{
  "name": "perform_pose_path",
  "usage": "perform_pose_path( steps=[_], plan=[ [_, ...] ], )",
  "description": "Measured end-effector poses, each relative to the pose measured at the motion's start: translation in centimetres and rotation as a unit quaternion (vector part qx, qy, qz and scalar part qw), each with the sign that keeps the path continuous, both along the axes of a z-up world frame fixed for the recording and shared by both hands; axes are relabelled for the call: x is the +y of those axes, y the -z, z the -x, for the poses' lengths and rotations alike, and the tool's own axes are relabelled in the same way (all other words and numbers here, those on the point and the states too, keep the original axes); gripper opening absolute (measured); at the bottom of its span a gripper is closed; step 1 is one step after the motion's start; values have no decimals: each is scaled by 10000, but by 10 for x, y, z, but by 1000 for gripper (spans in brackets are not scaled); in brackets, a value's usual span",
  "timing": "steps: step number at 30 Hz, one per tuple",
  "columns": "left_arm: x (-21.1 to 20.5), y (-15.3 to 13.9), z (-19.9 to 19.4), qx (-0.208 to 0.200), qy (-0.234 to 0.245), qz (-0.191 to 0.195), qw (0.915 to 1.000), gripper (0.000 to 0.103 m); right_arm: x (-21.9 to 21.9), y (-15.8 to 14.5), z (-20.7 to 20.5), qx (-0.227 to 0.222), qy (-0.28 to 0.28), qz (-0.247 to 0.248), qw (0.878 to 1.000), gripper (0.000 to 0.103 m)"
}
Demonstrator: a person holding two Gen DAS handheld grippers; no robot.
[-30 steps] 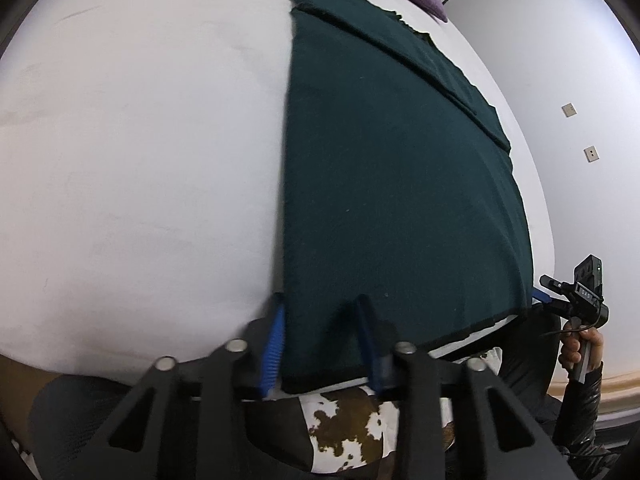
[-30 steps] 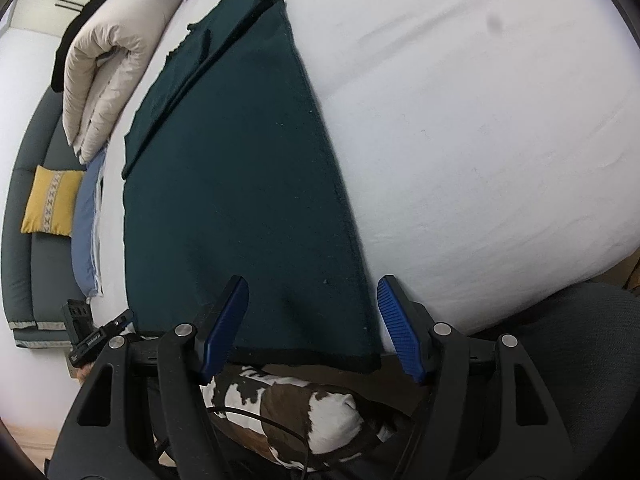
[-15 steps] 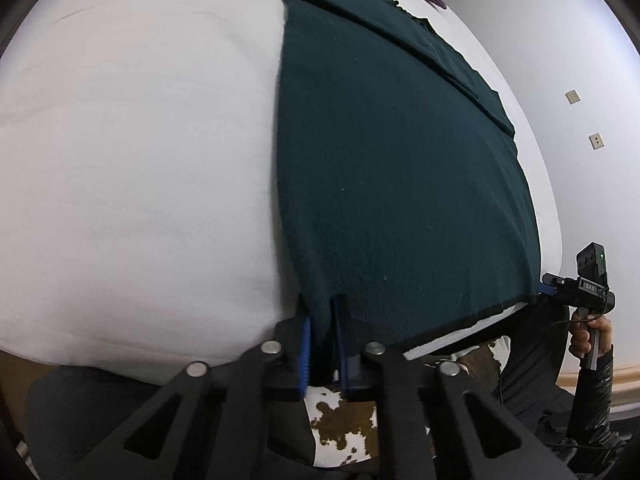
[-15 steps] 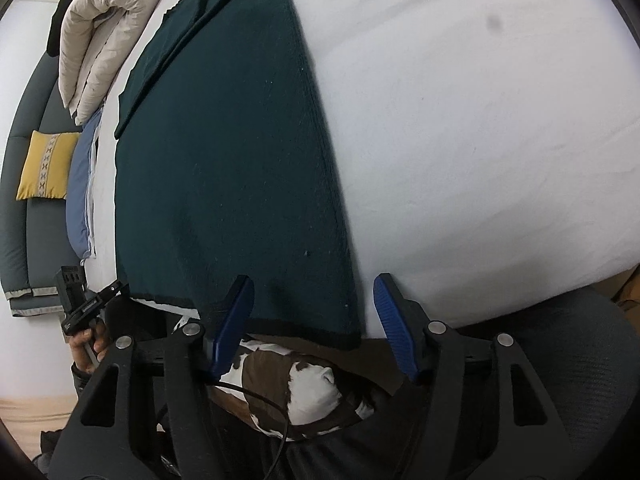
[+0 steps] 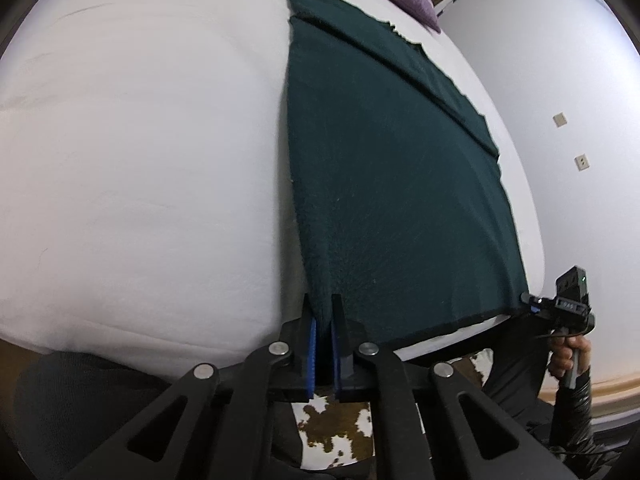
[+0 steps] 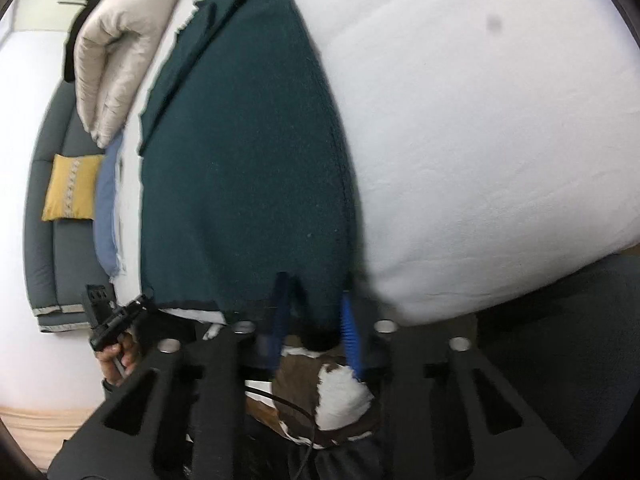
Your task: Fold small clothes
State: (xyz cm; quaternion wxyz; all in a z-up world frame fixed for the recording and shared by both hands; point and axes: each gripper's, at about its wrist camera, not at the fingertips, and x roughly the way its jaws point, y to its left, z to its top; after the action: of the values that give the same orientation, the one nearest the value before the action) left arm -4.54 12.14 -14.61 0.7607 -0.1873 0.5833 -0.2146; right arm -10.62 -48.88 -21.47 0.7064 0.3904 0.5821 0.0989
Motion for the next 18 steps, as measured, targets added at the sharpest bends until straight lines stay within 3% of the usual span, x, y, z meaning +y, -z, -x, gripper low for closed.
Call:
perform_pose_path(
  steps=[5, 10, 18],
  plan=[
    [14, -14, 5, -133, -277, 537, 9981, 6, -4, -11, 9, -350, 381, -359, 9980, 10],
    [22, -27, 4, -250, -465, 918, 9944, 6, -10, -27, 20, -715, 629, -383, 9947, 7],
    [21, -53, 3, -494, -649, 1460, 9859, 6, -15, -59, 16, -1191, 597, -427, 9902, 6]
  ],
)
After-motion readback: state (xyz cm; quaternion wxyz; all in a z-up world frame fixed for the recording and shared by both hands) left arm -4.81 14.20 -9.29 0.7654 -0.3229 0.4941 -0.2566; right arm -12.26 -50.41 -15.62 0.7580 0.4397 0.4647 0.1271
